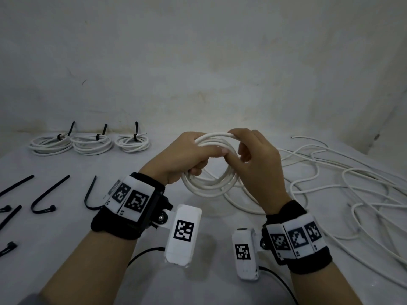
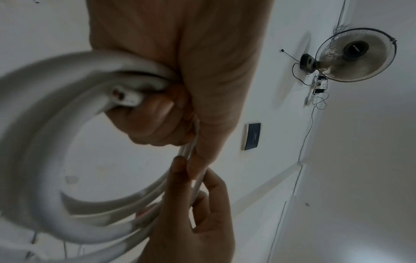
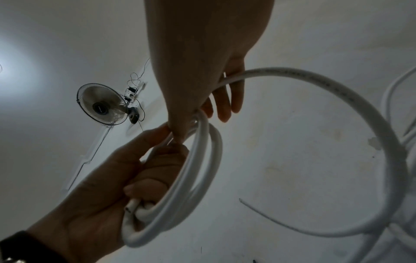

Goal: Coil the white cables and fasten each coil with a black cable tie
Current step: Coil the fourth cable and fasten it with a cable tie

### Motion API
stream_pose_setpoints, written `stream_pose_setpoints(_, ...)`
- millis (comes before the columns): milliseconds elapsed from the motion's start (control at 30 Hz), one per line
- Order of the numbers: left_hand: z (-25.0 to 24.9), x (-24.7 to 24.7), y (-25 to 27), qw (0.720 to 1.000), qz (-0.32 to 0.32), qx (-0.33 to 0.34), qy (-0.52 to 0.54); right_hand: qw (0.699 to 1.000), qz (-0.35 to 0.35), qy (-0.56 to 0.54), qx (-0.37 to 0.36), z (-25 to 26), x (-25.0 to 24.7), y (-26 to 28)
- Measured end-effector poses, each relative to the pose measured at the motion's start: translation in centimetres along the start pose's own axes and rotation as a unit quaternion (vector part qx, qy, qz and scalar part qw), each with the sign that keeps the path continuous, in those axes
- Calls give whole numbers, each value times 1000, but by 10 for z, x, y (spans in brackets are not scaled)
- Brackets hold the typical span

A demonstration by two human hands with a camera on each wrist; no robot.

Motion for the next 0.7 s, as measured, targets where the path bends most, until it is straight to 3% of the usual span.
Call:
stream_pose_setpoints(167, 1, -9, -2, 999, -14, 14, 30, 991, -6, -128, 48, -4, 1, -1)
stream_pose_setpoints(367, 1, 6, -1, 999, 24, 11, 24, 966, -106, -200, 125, -22, -14, 1)
stream_pose_setpoints(467, -1, 5, -2, 999, 6, 9, 31, 954, -143, -218, 151, -31, -23, 2)
stream_pose_setpoints(567, 1, -8, -4, 995, -71, 10, 74, 953, -120, -236, 146, -26, -17, 2)
stream_pose_setpoints(700, 2, -21, -4, 978, -144, 20, 147, 975, -39, -187, 112, -10, 2, 3)
Point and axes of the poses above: each hand's wrist, its own y-axis away from the middle knuckle, its own x-axis out of the palm, z = x × y, the point moved 9 cm from there along -y, towards the middle knuckle, and after that the axes turned 12 degrees about -y, right-handed, at the moved point
